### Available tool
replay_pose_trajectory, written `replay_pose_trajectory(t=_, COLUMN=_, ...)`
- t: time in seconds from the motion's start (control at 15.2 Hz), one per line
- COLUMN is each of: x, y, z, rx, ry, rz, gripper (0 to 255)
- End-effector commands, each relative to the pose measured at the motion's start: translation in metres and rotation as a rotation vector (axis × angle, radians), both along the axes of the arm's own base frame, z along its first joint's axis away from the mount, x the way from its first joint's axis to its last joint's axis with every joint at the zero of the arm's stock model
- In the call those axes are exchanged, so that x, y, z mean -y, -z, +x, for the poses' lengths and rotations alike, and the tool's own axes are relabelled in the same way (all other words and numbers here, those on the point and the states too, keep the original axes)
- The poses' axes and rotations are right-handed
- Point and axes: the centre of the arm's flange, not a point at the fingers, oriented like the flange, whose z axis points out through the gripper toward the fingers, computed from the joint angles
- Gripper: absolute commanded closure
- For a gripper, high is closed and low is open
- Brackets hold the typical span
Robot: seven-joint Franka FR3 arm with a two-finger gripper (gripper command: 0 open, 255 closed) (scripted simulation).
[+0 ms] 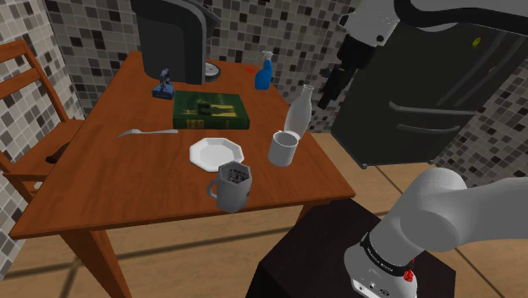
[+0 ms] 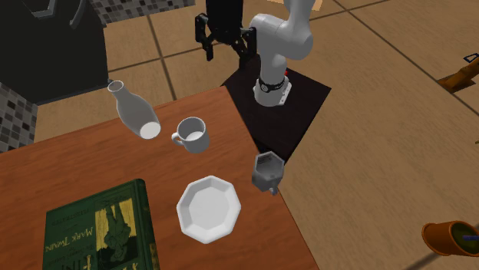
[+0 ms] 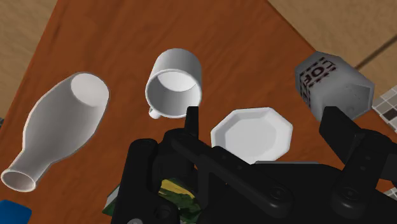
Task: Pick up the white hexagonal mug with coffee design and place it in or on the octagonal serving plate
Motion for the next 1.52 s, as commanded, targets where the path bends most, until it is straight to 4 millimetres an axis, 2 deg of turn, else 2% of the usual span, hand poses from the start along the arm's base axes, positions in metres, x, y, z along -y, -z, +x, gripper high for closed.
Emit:
replay_pose_trajectory(t=0.0, x=0.0, y=0.0, z=0.0, rx=0.0, ry=0.0, rz=0.0, gripper=0)
replay_pose_trajectory(t=1.45, x=-0.234, y=0.165, z=0.085, rx=-0.068, ry=0.132, rz=-0.036, gripper=0)
